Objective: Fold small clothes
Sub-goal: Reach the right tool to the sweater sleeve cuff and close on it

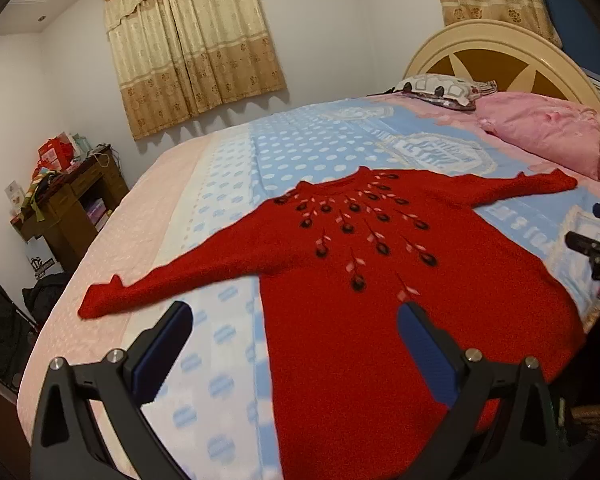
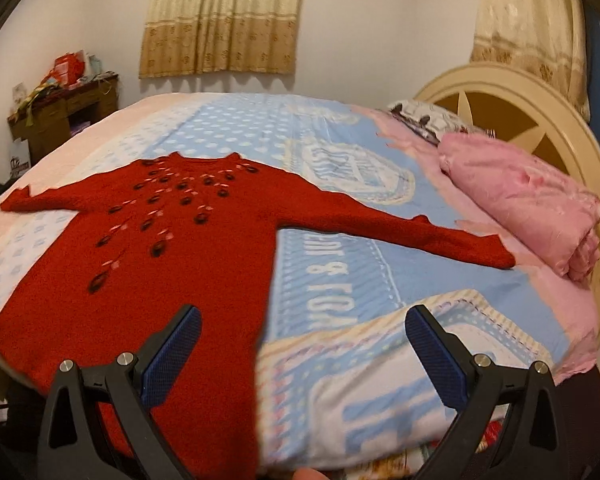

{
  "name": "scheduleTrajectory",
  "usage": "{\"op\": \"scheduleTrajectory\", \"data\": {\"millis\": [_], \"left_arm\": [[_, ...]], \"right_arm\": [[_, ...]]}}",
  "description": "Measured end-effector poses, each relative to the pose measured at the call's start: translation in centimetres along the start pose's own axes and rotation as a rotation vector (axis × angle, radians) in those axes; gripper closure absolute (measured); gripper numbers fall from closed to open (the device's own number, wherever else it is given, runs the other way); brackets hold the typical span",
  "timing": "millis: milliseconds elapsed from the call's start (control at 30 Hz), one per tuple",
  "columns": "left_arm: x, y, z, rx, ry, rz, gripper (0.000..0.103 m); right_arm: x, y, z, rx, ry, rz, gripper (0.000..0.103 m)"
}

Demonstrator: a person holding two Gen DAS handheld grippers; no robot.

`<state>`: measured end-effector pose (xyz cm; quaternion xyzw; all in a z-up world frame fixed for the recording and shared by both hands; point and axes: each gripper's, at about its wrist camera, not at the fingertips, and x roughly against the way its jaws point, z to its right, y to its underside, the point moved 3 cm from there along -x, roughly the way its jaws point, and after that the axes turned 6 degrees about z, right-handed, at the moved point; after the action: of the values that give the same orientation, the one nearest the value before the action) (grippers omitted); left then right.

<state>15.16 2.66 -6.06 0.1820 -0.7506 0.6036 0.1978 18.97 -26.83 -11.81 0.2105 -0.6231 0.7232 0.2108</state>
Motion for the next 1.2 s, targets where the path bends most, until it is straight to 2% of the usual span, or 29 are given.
{"op": "scheduleTrajectory", "data": {"millis": [267,600,733,900,967,1033,1133,1200], "left_arm": [[-7.5,-1.8,-2.5,0.017,-0.038,-0.052,0.0],[-14.0,-1.4,-3.9,0.068,-0.044,-0.112,0.0],[-16.3,-1.0,-4.2,0.088,-0.052,-0.141,0.0],[-18.4,-0.8,-4.0,0.074,-0.081,-0.155,0.0],[-19.1,-0.6,-3.7,0.072,-0.081,-0.169,0.0],[-19.6,-0.4,-3.6,0.076,-0.081,-0.184,0.0],[-20.0,-0.2,-3.3,0.077,-0.08,-0.19,0.0],[-20.1,0.1,-3.3,0.076,-0.079,-0.199,0.0]], "right_arm": [[-5.7,-1.7,7.0,-0.114,0.06,-0.071,0.001],[-9.7,-2.3,22.0,-0.454,0.189,-0.123,0.003],[-10.9,-1.7,26.5,-0.544,0.24,-0.153,0.017],[-13.1,-0.8,30.7,-0.594,0.321,-0.197,0.02],[-14.5,-0.2,31.8,-0.618,0.31,-0.24,0.024],[-15.1,-0.2,32.2,-0.62,0.316,-0.231,0.027],[-16.2,-0.9,31.2,-0.585,0.269,-0.224,0.039],[-16.9,-1.2,30.3,-0.537,0.284,-0.234,0.058]]}}
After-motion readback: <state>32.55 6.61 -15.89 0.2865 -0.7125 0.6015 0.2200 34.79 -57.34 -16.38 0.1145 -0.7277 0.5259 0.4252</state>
